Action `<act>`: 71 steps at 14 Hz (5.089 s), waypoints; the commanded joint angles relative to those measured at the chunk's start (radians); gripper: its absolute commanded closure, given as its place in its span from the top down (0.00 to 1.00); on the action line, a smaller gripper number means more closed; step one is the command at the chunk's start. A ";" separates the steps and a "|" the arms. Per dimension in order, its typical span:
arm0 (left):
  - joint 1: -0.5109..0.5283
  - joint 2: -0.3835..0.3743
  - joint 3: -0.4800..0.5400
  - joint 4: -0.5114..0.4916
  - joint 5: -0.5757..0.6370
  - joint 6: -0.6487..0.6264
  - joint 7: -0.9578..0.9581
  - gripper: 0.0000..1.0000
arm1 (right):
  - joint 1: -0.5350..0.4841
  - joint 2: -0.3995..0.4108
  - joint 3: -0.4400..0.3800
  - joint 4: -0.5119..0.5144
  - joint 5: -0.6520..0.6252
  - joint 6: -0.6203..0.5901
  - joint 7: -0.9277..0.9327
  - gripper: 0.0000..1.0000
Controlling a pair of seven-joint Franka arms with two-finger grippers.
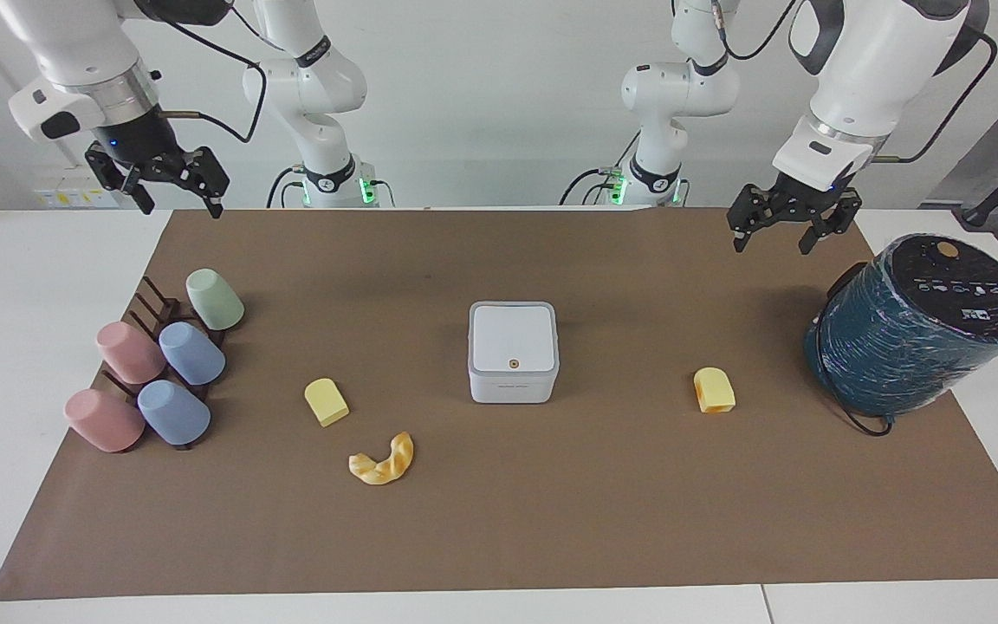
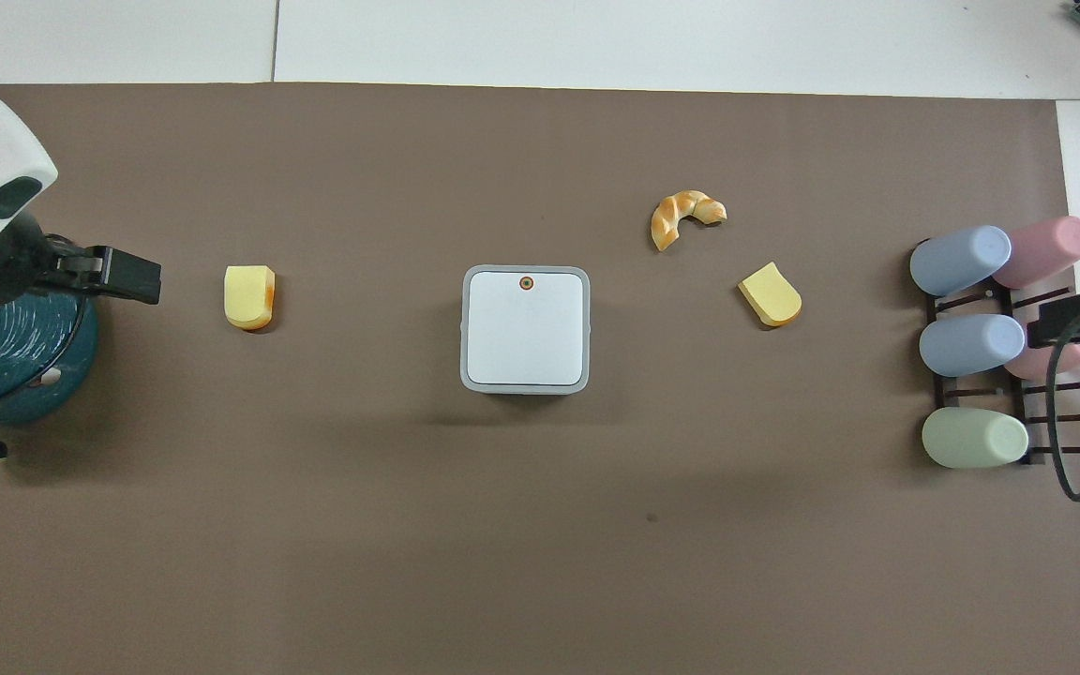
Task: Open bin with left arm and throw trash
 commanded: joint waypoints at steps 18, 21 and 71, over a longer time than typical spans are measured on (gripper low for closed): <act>0.005 0.000 -0.005 0.011 -0.026 -0.009 0.013 1.00 | -0.006 -0.016 0.004 -0.006 0.011 -0.014 -0.003 1.00; 0.002 0.000 -0.005 0.011 -0.026 -0.007 0.013 1.00 | -0.005 -0.016 0.004 -0.006 0.011 -0.014 -0.003 1.00; -0.432 0.378 -0.012 -0.030 -0.184 0.658 -0.696 0.00 | -0.006 -0.016 0.004 -0.006 0.011 -0.014 -0.003 1.00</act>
